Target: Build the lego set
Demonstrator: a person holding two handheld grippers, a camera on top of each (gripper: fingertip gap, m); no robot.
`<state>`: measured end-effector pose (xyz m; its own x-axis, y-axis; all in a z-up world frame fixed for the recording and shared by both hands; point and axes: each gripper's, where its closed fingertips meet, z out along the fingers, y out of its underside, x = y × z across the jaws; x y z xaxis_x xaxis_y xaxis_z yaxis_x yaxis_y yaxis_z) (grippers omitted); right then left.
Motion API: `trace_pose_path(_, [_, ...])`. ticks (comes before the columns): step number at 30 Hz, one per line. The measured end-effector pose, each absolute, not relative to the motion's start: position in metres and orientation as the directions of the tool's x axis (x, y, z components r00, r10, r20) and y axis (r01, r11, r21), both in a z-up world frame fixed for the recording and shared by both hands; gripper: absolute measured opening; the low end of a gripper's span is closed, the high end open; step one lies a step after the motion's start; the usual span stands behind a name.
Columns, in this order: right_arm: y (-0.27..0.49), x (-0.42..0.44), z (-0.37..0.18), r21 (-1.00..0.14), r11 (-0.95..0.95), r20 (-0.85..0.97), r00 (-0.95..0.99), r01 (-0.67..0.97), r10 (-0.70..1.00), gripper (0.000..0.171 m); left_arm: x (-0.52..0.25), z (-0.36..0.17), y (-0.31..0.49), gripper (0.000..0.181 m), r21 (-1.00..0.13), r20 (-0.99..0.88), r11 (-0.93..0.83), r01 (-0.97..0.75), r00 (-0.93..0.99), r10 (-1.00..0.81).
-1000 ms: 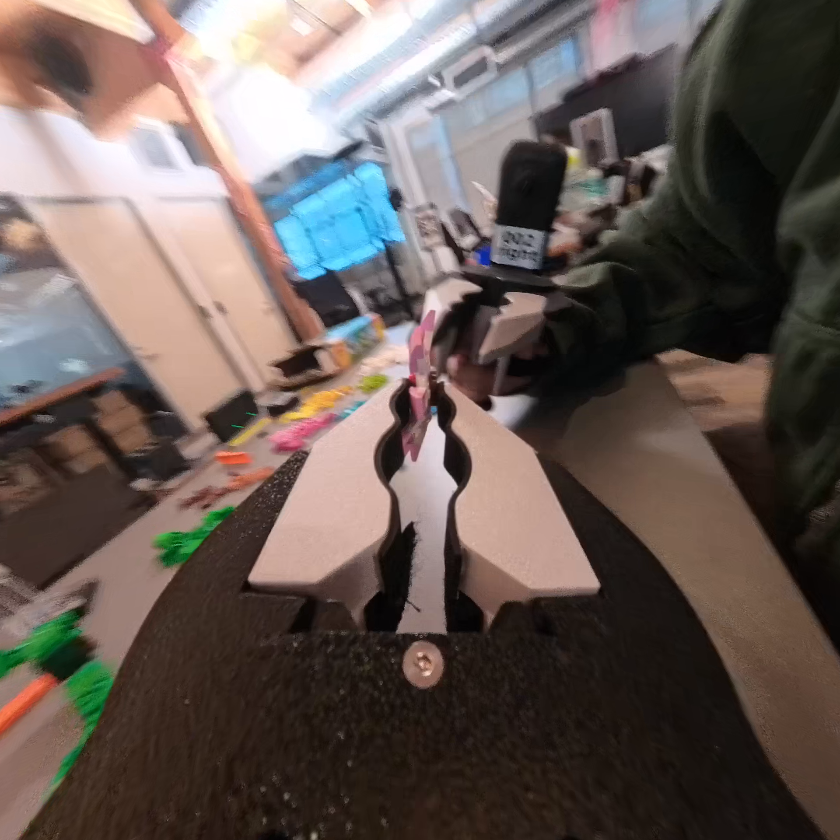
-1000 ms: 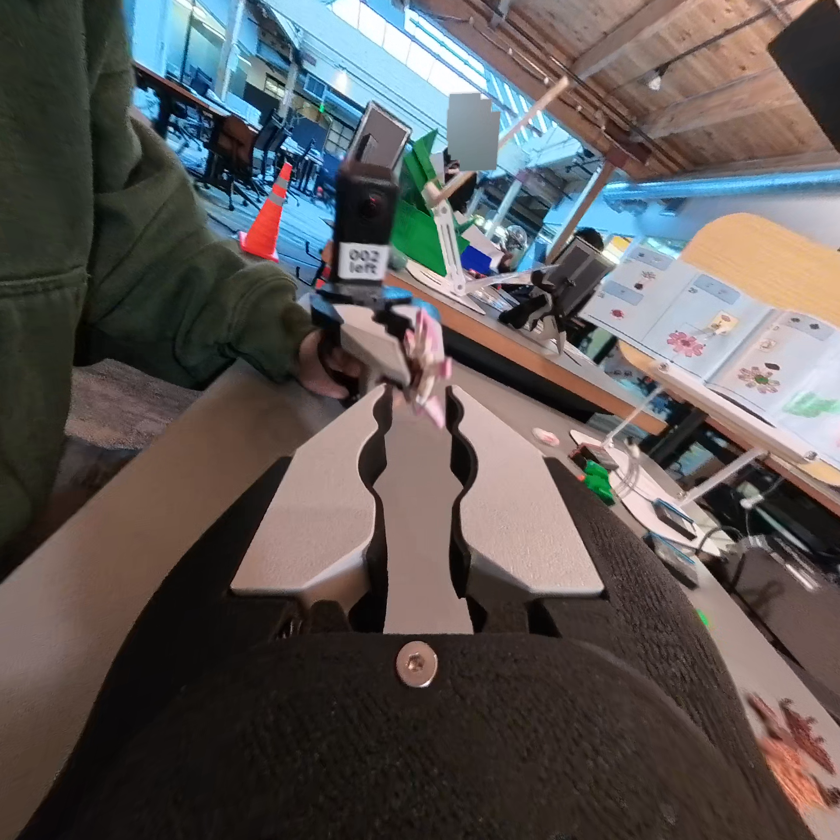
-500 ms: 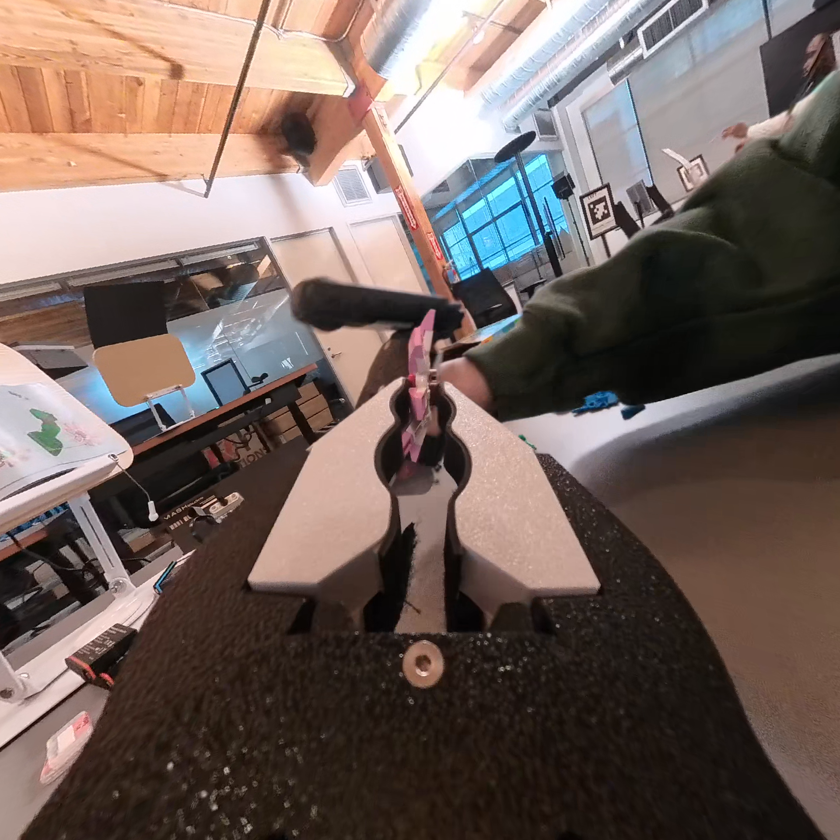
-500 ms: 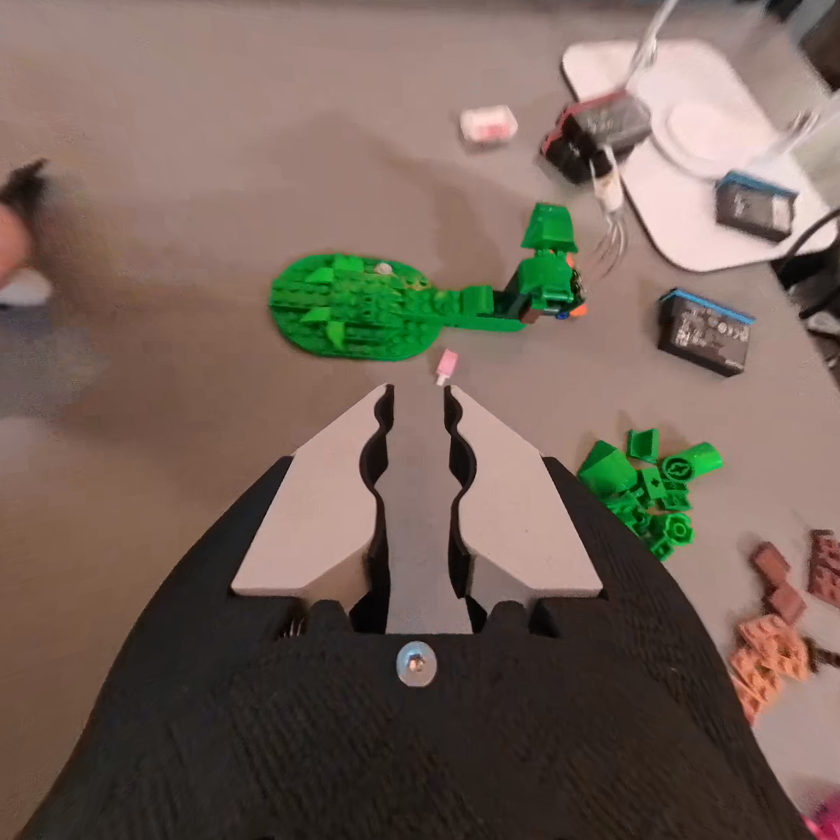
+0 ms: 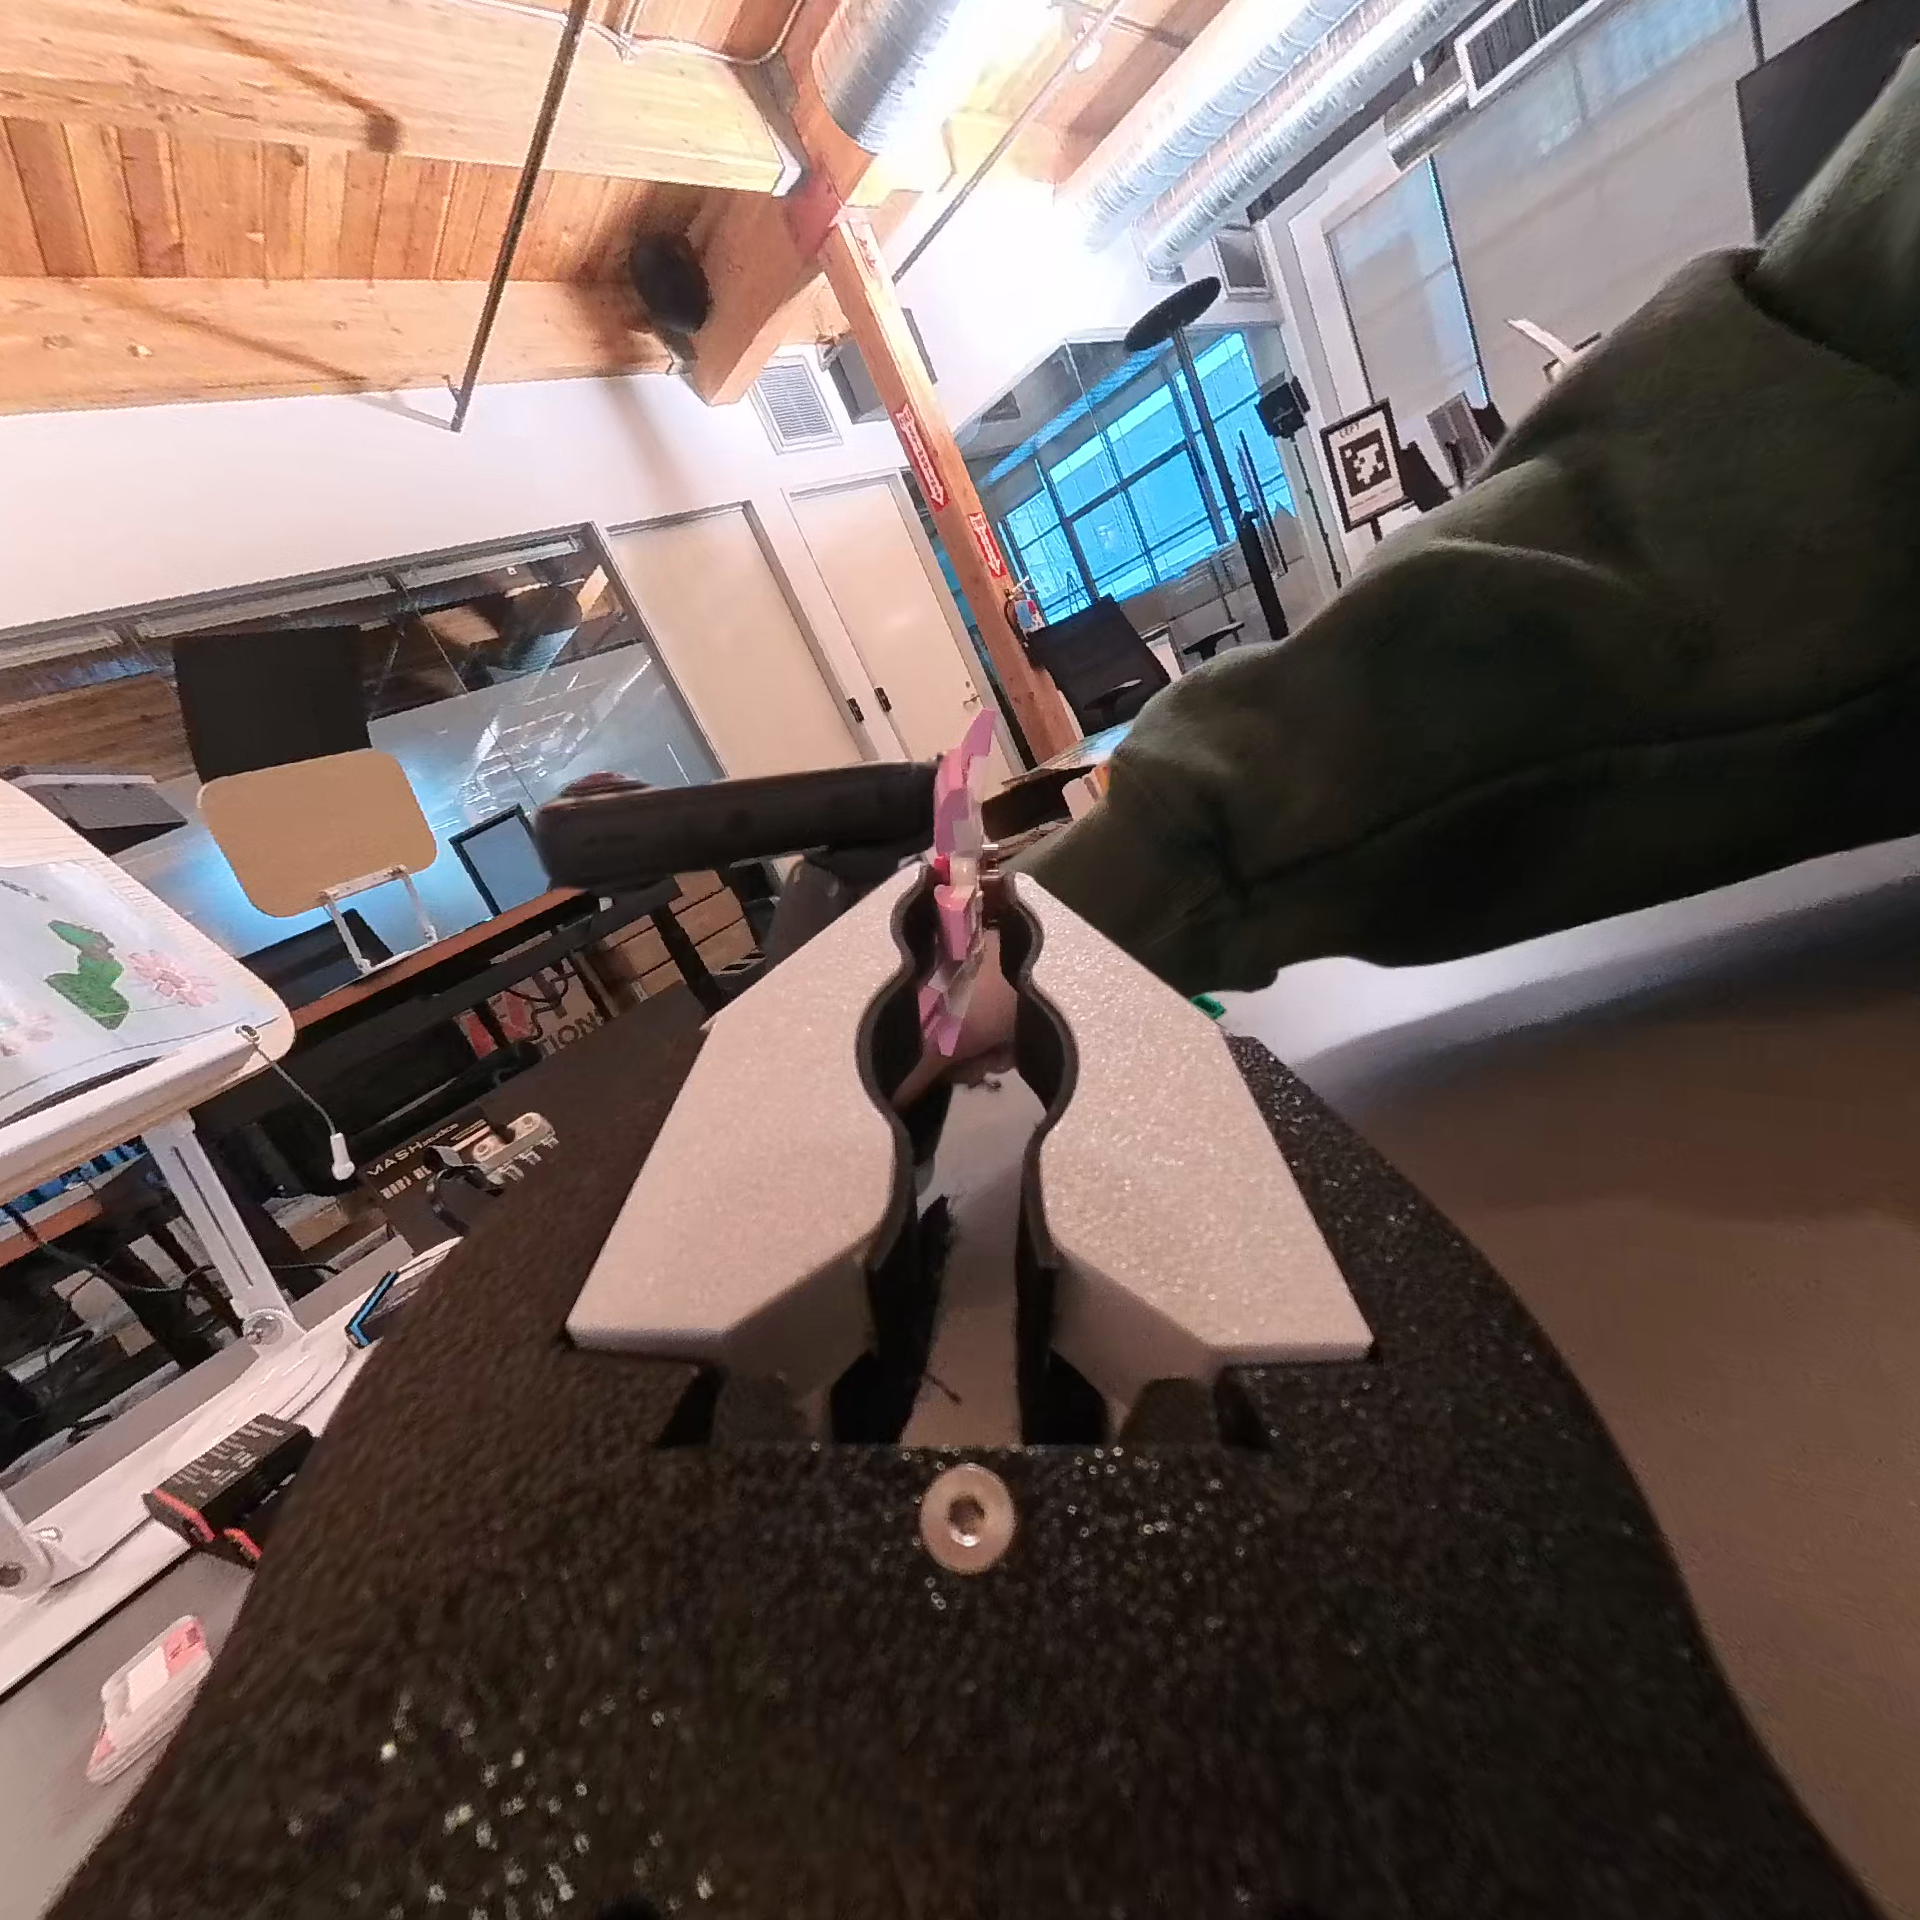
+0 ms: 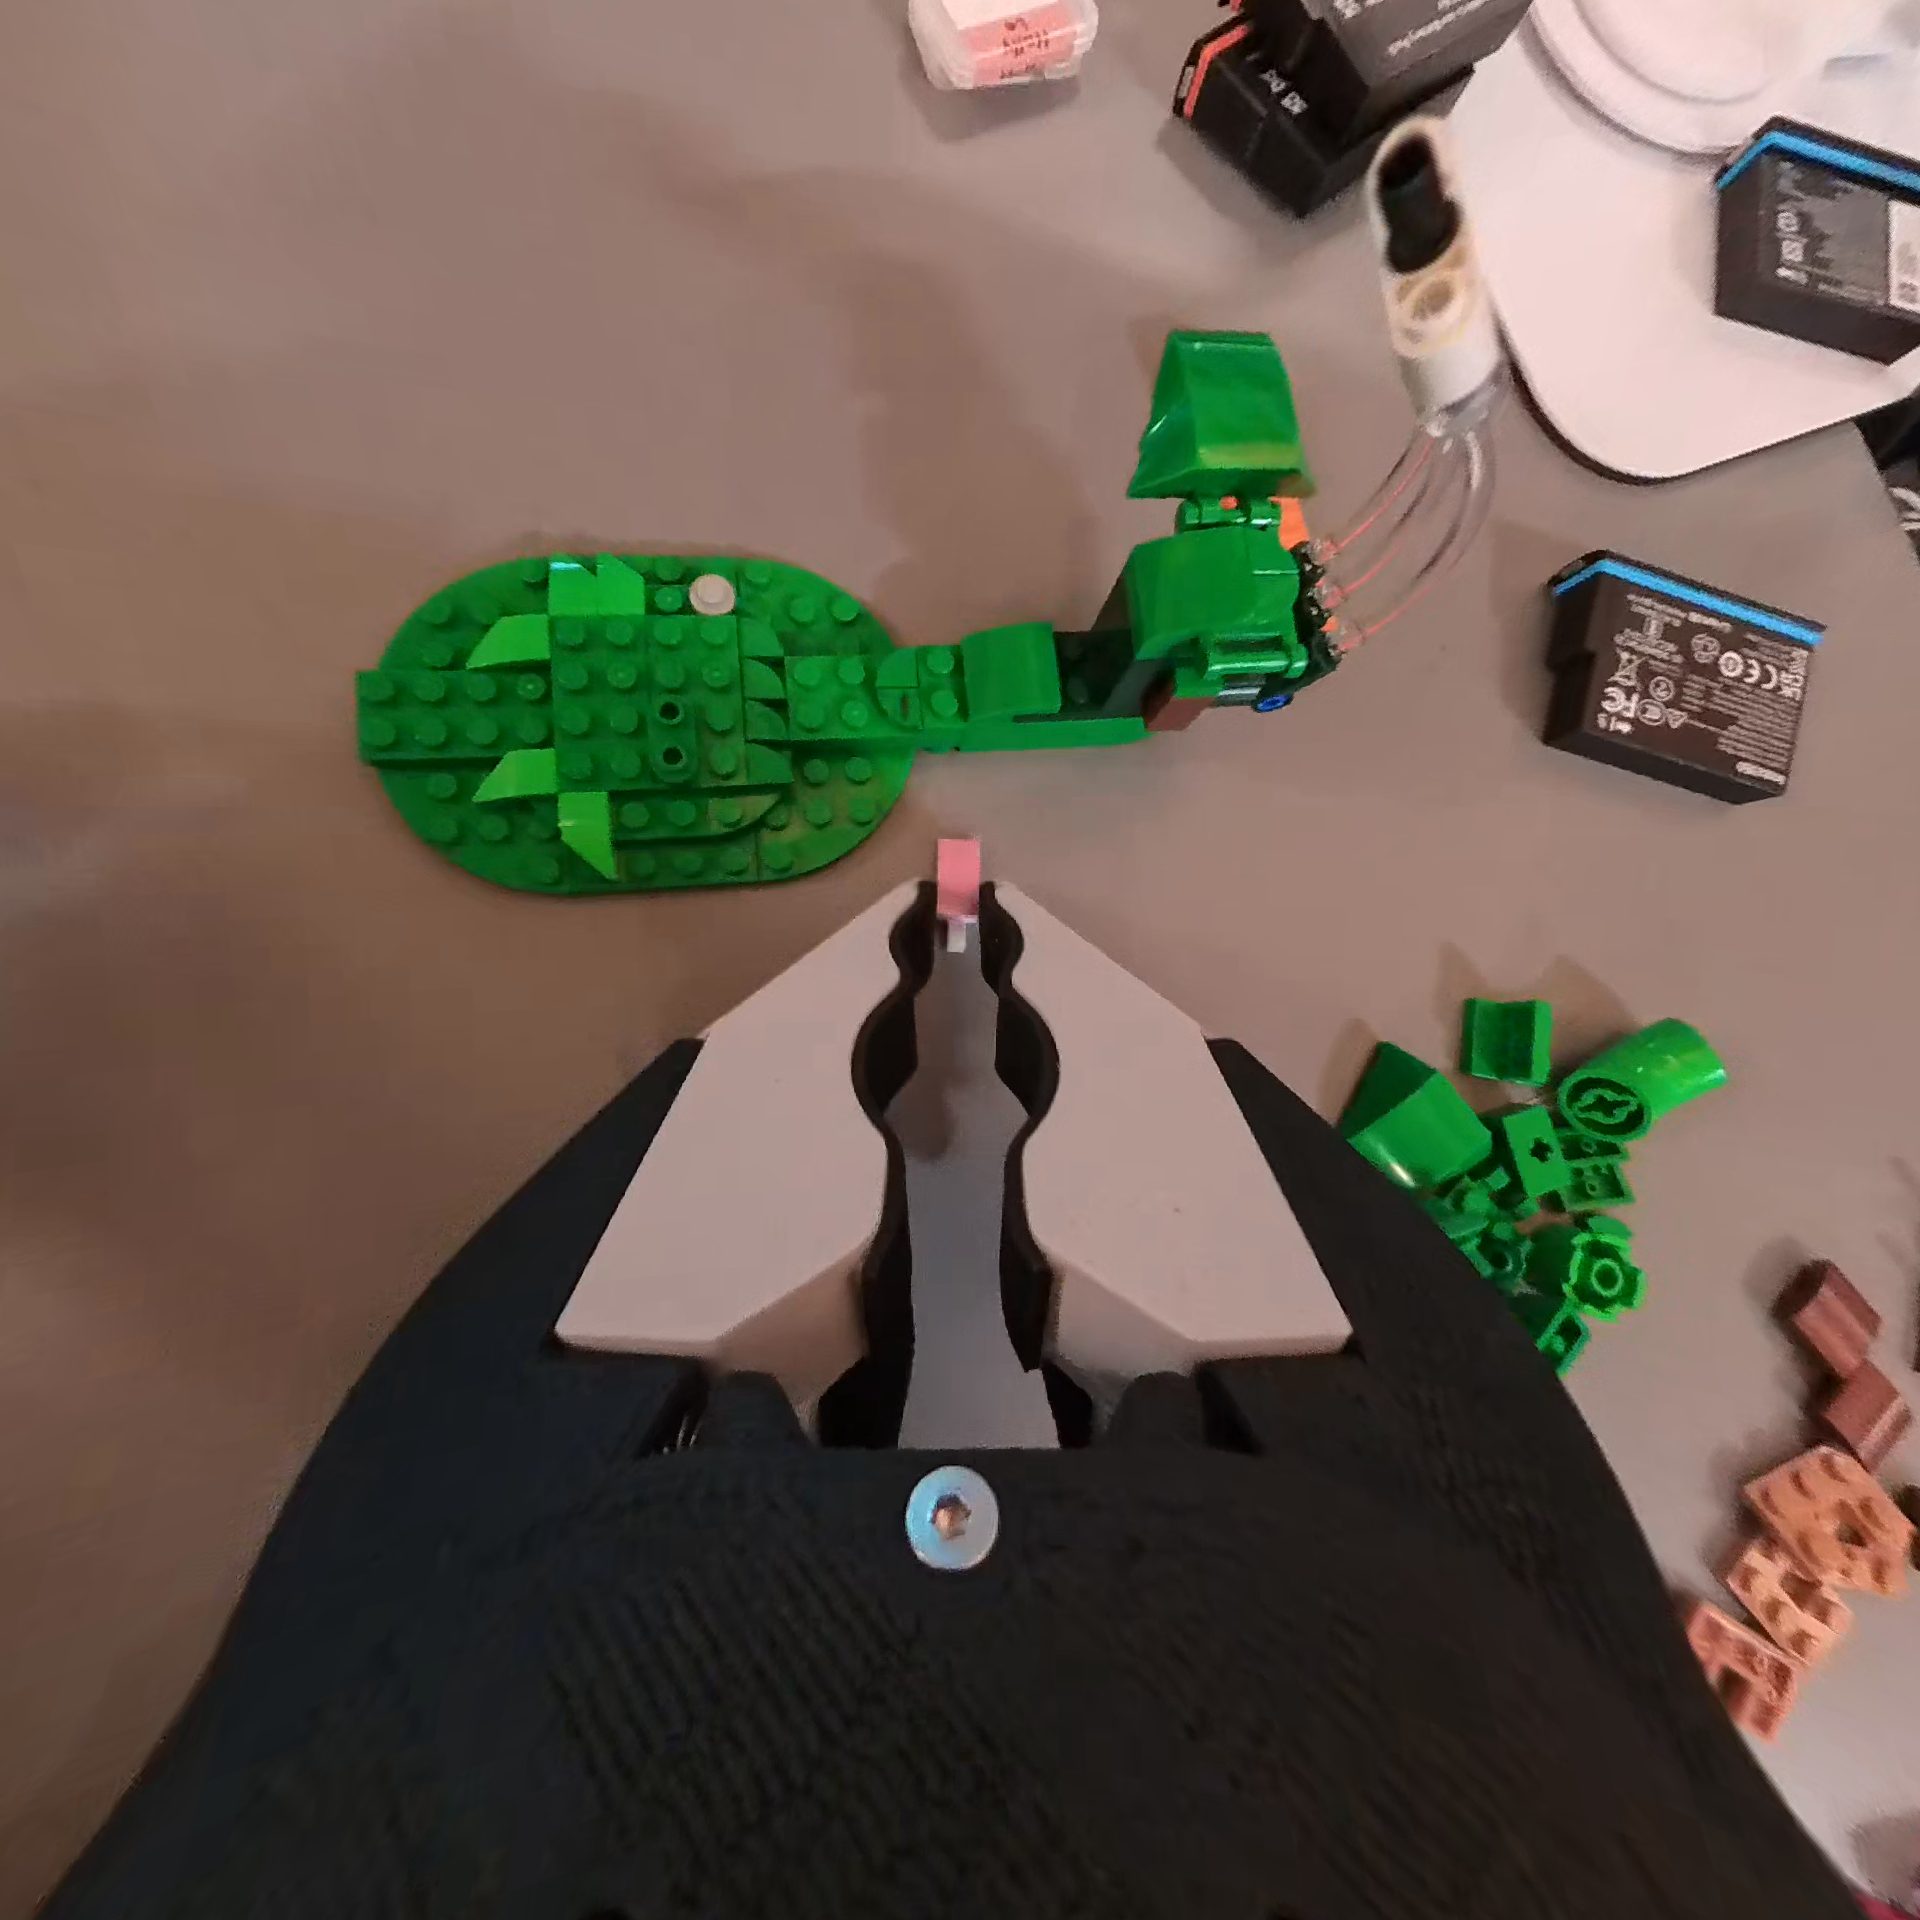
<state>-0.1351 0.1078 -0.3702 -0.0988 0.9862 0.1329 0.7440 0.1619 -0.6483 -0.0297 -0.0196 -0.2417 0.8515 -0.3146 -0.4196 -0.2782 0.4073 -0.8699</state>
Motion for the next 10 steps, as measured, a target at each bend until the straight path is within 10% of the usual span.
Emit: trace_pose_path(10, [0.02, -0.01, -0.355, -0.602, 0.368, 0.081, -0.404, 0.709, 0.911, 0.006, -0.036, -0.244, -0.014, 0.008, -0.869, -0.43, 0.383, -0.314, 0.862, -0.268])
